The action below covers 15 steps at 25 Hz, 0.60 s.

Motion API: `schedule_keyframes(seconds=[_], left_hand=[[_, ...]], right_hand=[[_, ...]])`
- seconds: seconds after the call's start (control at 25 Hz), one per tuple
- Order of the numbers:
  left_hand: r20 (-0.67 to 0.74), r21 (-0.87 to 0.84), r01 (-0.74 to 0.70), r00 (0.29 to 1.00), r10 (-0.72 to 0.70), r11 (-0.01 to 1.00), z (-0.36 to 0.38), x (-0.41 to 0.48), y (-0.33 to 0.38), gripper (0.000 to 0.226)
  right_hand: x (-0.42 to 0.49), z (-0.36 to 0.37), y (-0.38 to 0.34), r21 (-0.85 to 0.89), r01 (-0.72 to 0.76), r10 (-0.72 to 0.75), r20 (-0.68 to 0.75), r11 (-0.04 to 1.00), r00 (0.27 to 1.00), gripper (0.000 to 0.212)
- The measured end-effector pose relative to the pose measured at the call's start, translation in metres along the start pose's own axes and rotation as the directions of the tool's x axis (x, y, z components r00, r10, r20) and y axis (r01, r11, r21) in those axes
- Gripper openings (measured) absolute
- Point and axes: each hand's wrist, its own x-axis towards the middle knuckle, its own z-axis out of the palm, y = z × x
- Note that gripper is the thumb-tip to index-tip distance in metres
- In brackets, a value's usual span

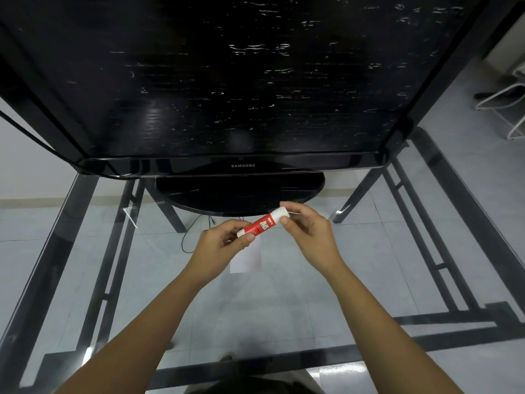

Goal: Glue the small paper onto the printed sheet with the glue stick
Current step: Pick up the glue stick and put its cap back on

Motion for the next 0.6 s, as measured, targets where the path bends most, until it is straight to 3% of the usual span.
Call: schedule_keyframes(seconds=[0.16,0.32,0.48,0.6], left_hand=[[0.025,0.014,0.011,1.000,-0.012,1.000,0.002,0.002,-0.003,0.024],[0.027,-0.063,-0.012,1.000,0.014,0.998,0.011,0.005,0.001,0.017],[0.040,0.090,0.053,0.998,-0.057,0.995,0.020,0.013,-0.016,0.045],[-0.017,0.261,0.139,0.990,-0.140,0.955,0.014,0.020,-0.049,0.053]], right_hand=[[-0.002,-0.001,-0.003,0.014,-0.012,0.012,0.011,1.000,1.000,0.031],[-0.006,0.007,0.003,0.158,-0.044,0.043,0.013,0.986,0.999,0.045],[0.000,0.013,0.021,0.170,-0.092,0.107,-0.085,0.981,0.991,0.036],[0.013,0.011,0.038,0.065,-0.129,0.138,-0.176,0.990,0.975,0.034]])
